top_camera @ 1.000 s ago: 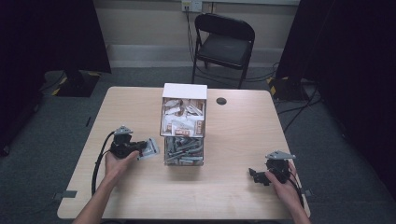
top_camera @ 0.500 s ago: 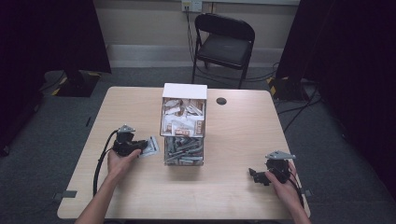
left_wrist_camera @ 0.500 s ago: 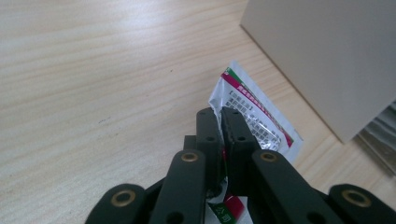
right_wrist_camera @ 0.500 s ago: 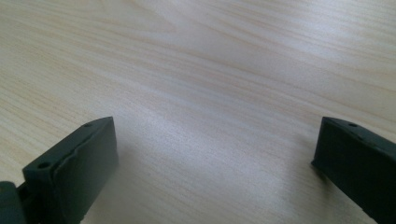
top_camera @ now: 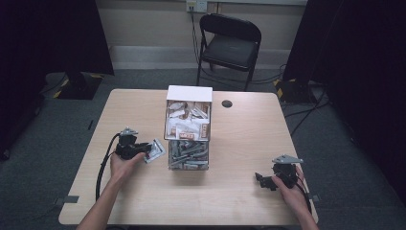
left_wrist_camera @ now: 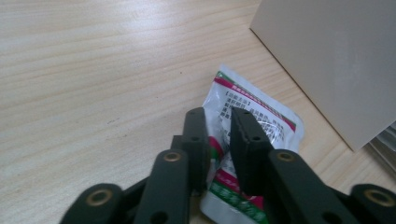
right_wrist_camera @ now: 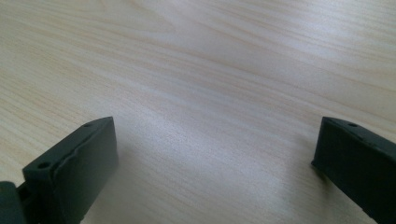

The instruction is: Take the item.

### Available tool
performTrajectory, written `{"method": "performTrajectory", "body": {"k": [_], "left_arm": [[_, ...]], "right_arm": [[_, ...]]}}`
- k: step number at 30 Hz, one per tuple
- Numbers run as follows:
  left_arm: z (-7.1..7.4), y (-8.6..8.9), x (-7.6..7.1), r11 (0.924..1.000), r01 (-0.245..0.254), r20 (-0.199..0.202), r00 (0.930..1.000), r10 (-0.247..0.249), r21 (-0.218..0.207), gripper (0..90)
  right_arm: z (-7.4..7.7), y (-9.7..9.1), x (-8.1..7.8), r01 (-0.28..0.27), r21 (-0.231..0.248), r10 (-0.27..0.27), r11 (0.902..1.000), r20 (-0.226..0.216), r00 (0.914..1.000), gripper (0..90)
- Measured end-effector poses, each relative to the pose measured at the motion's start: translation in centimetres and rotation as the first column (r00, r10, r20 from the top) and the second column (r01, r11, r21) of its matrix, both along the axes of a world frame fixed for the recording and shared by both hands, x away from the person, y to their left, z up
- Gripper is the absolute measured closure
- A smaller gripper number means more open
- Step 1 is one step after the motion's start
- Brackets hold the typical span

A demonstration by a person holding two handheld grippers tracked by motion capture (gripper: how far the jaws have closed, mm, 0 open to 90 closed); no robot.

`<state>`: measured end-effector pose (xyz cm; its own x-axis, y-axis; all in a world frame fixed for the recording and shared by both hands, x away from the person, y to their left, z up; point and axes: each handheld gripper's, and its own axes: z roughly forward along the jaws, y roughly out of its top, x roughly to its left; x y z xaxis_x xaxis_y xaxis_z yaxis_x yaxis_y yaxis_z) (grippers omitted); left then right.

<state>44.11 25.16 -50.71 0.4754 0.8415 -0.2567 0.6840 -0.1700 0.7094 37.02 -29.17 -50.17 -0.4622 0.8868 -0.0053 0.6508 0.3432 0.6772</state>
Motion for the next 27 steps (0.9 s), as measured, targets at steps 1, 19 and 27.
{"method": "performTrajectory", "body": {"k": [1,19,27], "left_arm": [[0.0,0.0,0.0,1.0,-0.007,-0.002,1.0,0.007,-0.002,72.0],[1.1,0.9,-0.3,0.9992,-0.04,0.021,0.999,0.04,0.0,30.5],[2.6,1.6,-1.3,0.9989,-0.043,0.056,0.9974,0.044,-0.02,23.1]], "right_arm": [[0.0,0.0,0.0,0.001,0.0,-0.001,1.0,-0.001,1.0,0.0],[0.0,0.0,0.0,0.001,0.0,-0.001,1.0,-0.001,1.0,0.0],[0.0,0.0,0.0,0.0,0.0,0.0,1.0,0.0,1.0,0.0]]}}
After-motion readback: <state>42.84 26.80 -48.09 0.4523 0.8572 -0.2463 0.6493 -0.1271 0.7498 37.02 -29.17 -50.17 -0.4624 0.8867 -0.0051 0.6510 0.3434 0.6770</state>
